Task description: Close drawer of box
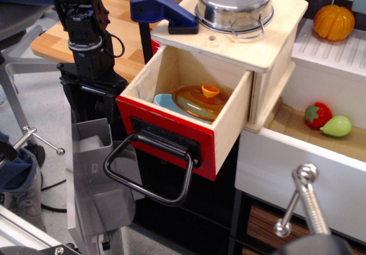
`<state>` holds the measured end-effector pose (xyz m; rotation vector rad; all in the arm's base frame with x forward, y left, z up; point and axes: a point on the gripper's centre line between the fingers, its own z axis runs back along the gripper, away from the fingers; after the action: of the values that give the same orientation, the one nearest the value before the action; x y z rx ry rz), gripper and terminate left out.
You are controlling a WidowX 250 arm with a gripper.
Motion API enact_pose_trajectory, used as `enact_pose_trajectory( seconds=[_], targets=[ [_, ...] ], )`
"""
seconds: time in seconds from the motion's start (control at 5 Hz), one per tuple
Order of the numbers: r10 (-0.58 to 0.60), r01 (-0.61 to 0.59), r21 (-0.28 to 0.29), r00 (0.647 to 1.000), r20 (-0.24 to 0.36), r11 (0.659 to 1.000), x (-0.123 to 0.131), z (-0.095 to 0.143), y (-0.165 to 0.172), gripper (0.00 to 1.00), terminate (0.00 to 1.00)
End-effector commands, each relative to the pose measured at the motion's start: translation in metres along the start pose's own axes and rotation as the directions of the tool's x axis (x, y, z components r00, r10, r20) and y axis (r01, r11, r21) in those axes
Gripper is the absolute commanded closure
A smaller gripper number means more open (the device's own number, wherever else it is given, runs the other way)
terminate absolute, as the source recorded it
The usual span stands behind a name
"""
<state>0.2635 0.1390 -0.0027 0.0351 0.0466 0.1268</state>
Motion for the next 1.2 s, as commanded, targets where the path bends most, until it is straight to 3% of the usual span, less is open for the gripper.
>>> enact_pose_trajectory(
  seconds=[0.0,0.4,0.8,1.0],
  targets=[
    [0.000,0.000,0.000,1.000,0.000,1.000,0.000,0.000,0.000,0.00,0.00],
    [-0.036,0.039,-0.087,0.999,0.037,0.995,-0.011,0.044,0.010,0.00,0.00],
    [-0.143,0.155,-0.112,0.984,0.106,0.982,-0.058,0.073,-0.005,0.00,0.00],
    [-0.138,0.152,-0.157,0.986,0.097,0.976,-0.070,0.087,-0.023,0.00,0.00]
  ],
)
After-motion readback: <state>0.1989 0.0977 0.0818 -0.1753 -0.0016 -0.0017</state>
